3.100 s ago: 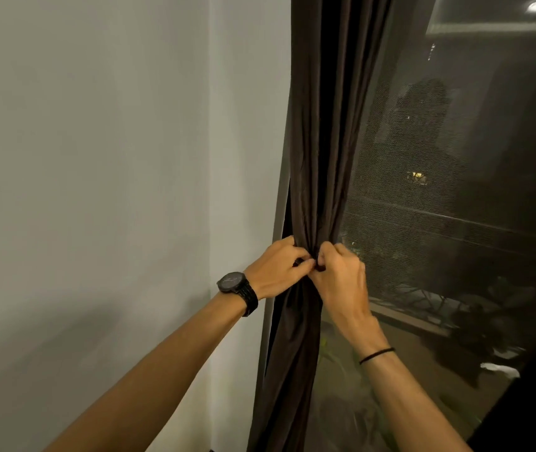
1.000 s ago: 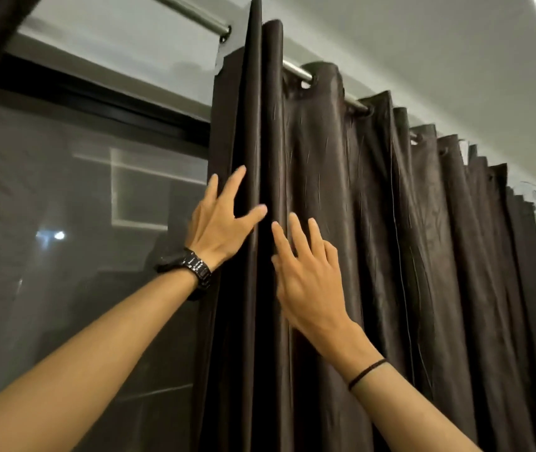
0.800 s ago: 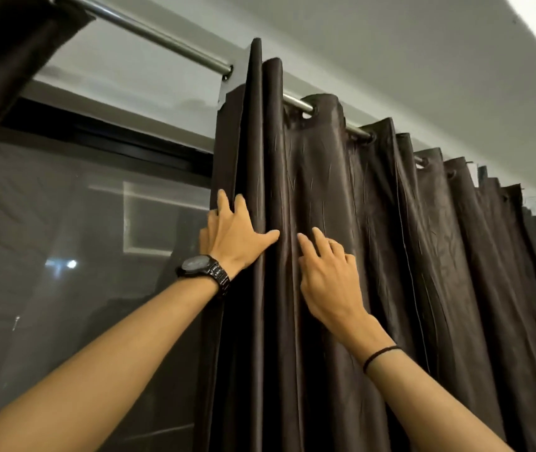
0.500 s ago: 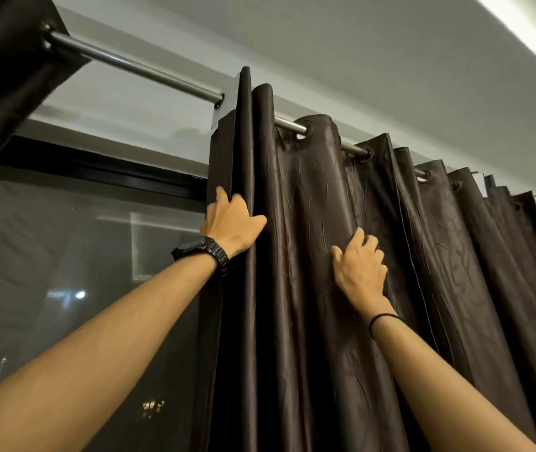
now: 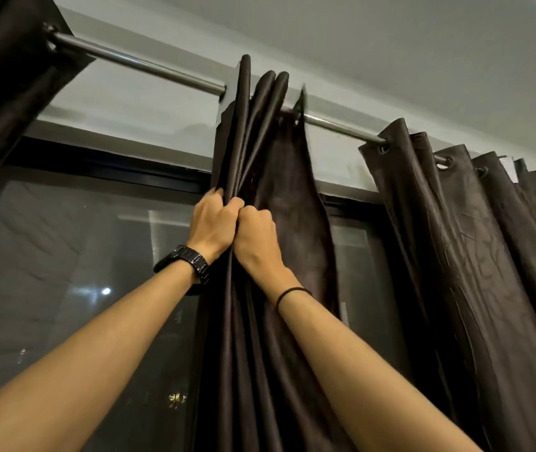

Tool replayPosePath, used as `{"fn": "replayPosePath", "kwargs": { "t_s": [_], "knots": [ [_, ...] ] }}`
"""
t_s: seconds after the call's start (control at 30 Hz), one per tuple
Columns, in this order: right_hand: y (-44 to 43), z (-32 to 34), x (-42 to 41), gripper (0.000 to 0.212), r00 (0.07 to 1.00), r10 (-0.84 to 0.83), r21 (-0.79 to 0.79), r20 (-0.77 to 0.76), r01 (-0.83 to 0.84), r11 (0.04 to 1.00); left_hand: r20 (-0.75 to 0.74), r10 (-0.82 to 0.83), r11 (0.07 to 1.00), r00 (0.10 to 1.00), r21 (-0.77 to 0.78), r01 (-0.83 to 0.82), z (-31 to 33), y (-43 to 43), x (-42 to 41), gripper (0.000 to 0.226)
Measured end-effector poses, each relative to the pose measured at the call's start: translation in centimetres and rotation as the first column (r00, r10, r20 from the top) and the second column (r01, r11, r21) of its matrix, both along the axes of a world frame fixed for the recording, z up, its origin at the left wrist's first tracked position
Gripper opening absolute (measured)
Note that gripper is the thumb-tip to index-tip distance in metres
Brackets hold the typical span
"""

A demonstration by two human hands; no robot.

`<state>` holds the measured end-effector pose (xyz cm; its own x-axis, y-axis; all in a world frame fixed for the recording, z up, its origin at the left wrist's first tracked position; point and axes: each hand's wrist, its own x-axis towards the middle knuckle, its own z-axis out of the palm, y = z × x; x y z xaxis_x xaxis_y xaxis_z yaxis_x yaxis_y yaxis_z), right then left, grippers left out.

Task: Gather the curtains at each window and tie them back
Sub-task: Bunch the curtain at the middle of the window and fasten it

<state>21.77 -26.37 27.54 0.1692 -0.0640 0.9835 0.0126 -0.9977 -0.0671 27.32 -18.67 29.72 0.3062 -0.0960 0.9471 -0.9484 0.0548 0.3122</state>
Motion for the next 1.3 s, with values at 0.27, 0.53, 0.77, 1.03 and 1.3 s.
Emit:
{"fn": "replayPosePath", "kwargs": {
  "t_s": [0.27, 0.53, 0.77, 1.03, 1.3],
  "knots": [
    [-5.4, -4.2, -5.5, 0.031, 0.897, -0.099, 0.125, 0.432, 0.050, 0.991, 0.143, 0.018, 0.997, 0.989, 0.070, -0.029, -3.0, 0.2, -0.6, 0.045],
    [-8.6, -8.6, -4.4, 0.058, 0.874, 0.475, 0.394, 0.104, -0.474, 0.787, 0.097, -0.111, 0.993, 0.989, 0.051, 0.106, -7.9, -1.5, -0.6, 0.037],
    [-6.2, -14.2, -1.7, 0.066, 0.800, 0.598, 0.384, 0.054, -0.569, 0.727, -0.009, -0.198, 0.971, 0.980, 0.132, 0.197, -15.1, -1.4, 1.0, 0.050],
    [-4.4, -22.9, -0.5, 0.091, 0.861, 0.508, 0.327, 0.008, -0.483, 0.813, -0.141, -0.219, 0.962, 0.965, 0.133, 0.238, -22.9, 0.3, 1.1, 0.038],
    [-1.1, -33.8, -0.1, 0.106, 0.890, 0.435, 0.263, -0.139, -0.390, 0.883, -0.136, -0.148, 0.905, 0.980, 0.381, 0.190, -32.3, 3.2, 1.4, 0.039]
  ]
}}
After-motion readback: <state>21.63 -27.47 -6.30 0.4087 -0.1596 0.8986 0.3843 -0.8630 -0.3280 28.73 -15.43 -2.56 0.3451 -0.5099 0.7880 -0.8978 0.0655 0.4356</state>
